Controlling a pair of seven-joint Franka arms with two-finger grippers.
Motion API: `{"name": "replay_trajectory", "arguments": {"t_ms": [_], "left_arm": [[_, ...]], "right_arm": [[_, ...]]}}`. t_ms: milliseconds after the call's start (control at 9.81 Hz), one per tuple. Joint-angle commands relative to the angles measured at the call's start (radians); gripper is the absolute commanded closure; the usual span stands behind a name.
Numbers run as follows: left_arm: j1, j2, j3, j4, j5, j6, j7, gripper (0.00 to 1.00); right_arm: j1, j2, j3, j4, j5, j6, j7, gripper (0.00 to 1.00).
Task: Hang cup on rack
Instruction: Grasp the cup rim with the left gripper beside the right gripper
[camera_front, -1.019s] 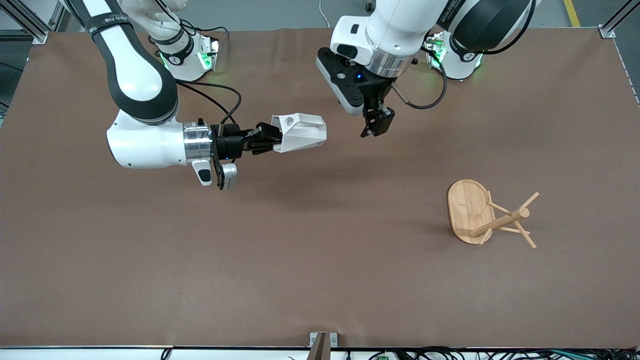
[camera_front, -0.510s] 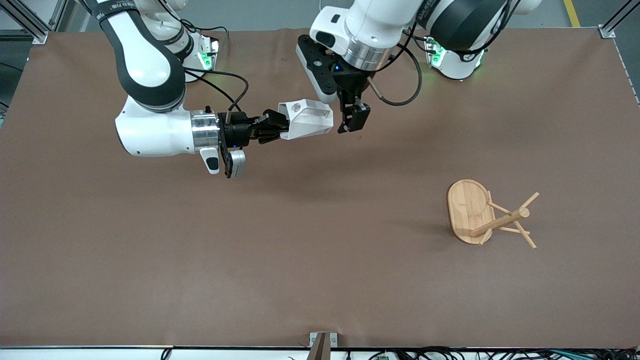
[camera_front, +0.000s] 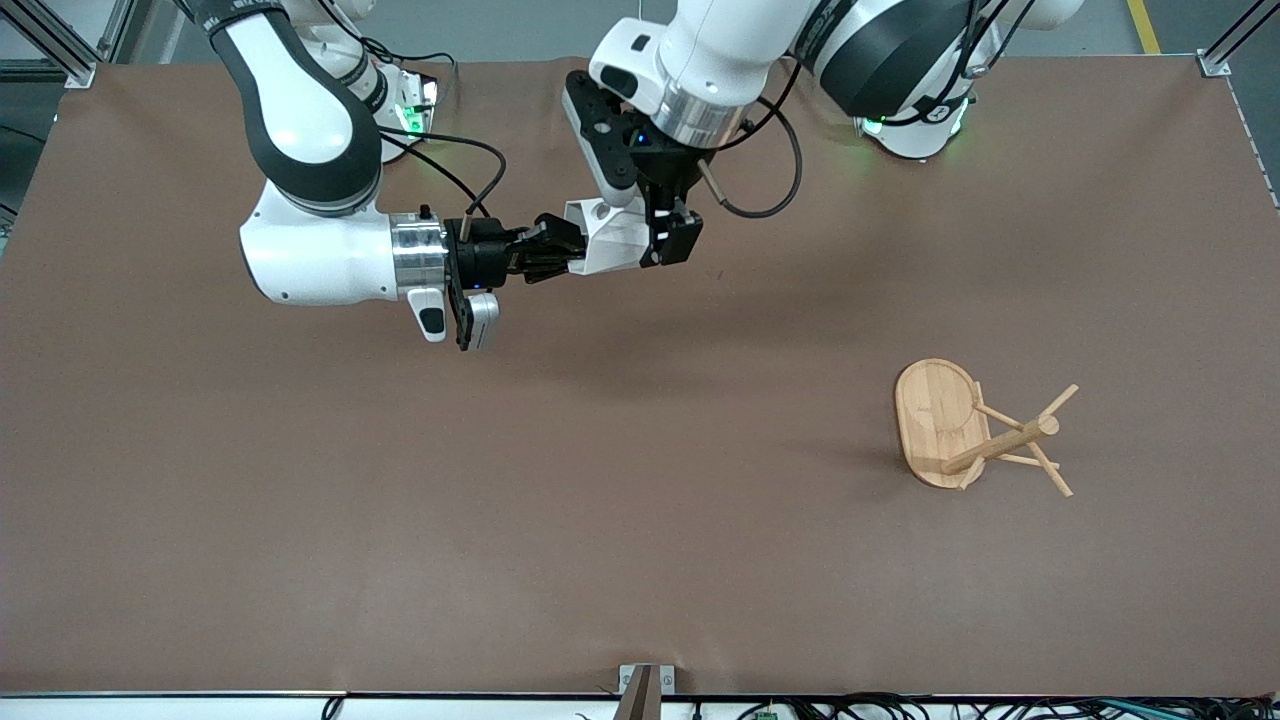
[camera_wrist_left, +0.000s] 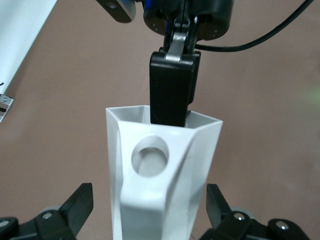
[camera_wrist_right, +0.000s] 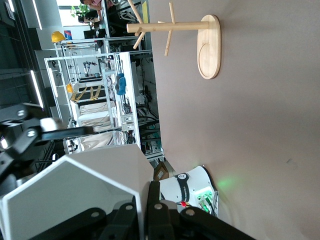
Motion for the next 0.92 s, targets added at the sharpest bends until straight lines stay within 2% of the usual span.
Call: {"name": "replay_trajectory", "arguments": {"t_ms": [0, 510, 611, 713, 815], "left_arm": [[0.001, 0.046, -0.003, -0.006, -0.016, 0.013, 0.042, 0.0], [0.003, 0.059, -0.003, -0.011, -0.052, 0.011, 0.042, 0.07], [0.003, 0.062, -0.003, -0.011, -0.057, 0.01, 0.043, 0.13], [0.003, 0.064, -0.002, -0.014, -0.056, 0.008, 0.046, 0.36], [0.003, 0.066, -0.002, -0.018, -0.056, 0.008, 0.04, 0.61]], "right_arm": [[-0.002, -0.043, 0.004, -0.033, 0.041, 0.008, -0.019, 1.0], [-0.001, -0.066, 0.004, -0.033, 0.042, 0.006, -0.019, 0.99], [-0.001, -0.072, 0.006, -0.033, 0.042, 0.005, -0.017, 0.99], [-0.001, -0.077, 0.006, -0.033, 0.042, 0.005, -0.017, 0.99], [-0.01, -0.08, 0.036, -0.033, 0.042, 0.006, -0.017, 0.99]]}}
